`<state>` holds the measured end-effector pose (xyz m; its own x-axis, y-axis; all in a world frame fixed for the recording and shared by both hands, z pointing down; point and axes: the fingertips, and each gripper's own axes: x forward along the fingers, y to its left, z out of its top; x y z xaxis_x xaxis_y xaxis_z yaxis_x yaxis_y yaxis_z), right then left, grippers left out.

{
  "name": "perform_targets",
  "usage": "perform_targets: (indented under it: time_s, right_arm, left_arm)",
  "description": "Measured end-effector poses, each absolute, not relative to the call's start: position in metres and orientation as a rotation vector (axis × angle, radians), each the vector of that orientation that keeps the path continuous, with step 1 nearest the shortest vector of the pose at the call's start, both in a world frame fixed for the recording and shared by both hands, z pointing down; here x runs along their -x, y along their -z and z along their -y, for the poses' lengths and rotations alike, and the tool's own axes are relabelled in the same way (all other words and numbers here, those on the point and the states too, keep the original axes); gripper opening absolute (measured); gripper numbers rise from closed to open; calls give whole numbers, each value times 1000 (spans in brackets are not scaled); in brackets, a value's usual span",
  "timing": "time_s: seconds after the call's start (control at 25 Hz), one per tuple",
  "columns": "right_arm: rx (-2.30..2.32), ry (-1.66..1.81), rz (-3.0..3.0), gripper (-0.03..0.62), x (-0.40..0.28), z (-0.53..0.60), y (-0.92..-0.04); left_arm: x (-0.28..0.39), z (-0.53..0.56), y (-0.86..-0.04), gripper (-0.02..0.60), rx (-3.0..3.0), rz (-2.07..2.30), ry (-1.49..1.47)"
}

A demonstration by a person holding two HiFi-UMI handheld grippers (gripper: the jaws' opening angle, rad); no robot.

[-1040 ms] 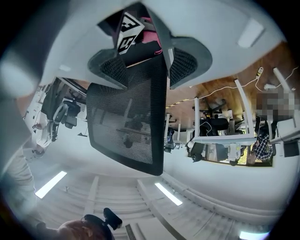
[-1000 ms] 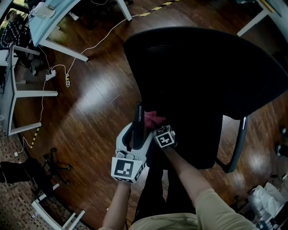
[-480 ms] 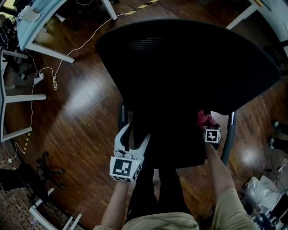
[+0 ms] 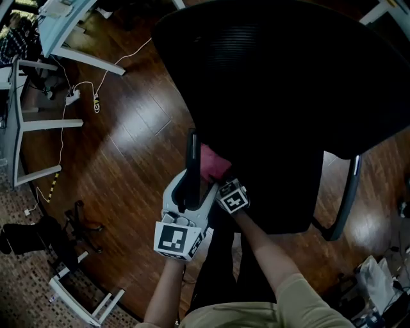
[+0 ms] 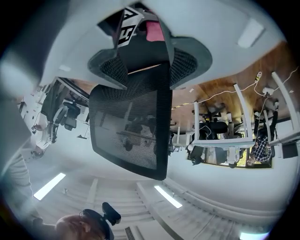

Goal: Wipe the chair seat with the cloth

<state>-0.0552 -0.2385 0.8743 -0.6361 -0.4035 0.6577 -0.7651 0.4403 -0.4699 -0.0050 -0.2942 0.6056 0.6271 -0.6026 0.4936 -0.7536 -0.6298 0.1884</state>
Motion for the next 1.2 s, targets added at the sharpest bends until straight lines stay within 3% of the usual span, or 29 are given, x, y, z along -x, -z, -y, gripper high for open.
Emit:
perform_targets:
  time_s: [0.16,0.4,0.52,0.72,0.84,1.08,1.2]
  right_arm:
    - [-1095,-1202,2115,18,18,213,-904]
    - [-1378,-903,1771,17,-199,168,-910]
    - [-1561,-927,1519,17,-298,141,-905]
    - [-1719,-963,1277,17,-363,123,-908]
    - [-1731,-1095,1392,17,-300,141,-901]
    - [-1191,-1206,2152,17,-7,194,-864]
    - [-1028,-1228,2186,18,67,187,-880]
  left_arm:
    - [12,284,-616,262,-2459,1084,-572]
    - [-6,270,-624,262,-2448,1042,-519]
    - [-18,267,-622,262,-2455,1016,-474]
    - [-15,266,-619,262,-2471,1010,-469]
    - [2,267,-616,262,-2460,1043,-483]
    - [22,266,-610,262,-2442,1094,-497]
    - [29,263,-609,262,-2447,1090,-527]
